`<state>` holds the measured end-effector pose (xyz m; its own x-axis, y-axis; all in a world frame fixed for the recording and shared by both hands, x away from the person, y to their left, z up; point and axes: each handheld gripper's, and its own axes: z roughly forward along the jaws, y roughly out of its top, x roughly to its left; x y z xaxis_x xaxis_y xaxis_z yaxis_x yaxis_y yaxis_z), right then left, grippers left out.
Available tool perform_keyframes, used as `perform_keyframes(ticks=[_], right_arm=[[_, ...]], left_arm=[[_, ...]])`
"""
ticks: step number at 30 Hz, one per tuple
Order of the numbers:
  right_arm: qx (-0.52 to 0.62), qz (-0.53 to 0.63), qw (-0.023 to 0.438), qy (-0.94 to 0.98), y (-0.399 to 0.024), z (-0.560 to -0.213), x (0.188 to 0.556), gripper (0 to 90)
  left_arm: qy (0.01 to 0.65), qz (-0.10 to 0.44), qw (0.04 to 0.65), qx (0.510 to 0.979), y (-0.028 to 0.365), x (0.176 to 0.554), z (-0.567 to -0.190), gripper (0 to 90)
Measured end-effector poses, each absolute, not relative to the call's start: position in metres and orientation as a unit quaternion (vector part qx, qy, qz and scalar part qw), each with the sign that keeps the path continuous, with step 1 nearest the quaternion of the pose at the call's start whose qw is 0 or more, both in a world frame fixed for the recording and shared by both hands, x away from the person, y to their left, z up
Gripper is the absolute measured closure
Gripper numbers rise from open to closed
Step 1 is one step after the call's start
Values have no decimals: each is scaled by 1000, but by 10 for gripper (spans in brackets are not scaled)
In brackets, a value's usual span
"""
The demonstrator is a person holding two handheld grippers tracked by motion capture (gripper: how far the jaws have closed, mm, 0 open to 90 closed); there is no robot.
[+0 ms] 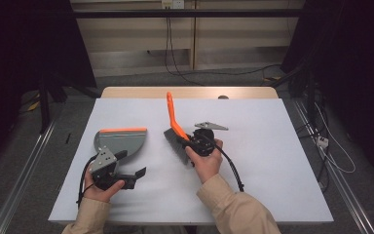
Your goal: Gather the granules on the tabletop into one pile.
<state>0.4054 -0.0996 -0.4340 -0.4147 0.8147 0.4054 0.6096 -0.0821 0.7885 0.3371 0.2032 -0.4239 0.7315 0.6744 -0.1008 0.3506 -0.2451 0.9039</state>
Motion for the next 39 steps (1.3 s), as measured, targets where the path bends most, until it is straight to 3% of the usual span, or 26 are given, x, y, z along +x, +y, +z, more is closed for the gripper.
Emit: perform_keyframes(ticks=[8,28,39], right_arm=[[573,471,110,661,-105,-443,410,714],[606,455,125,641,-142,-440,372,713],[593,515,92,612,-150,-423,378,714]], left_arm=[[332,160,515,774,205,337,-424,55],[322,162,515,778,198,335,-421,56],[322,161,513,779,198,336,-422,56]])
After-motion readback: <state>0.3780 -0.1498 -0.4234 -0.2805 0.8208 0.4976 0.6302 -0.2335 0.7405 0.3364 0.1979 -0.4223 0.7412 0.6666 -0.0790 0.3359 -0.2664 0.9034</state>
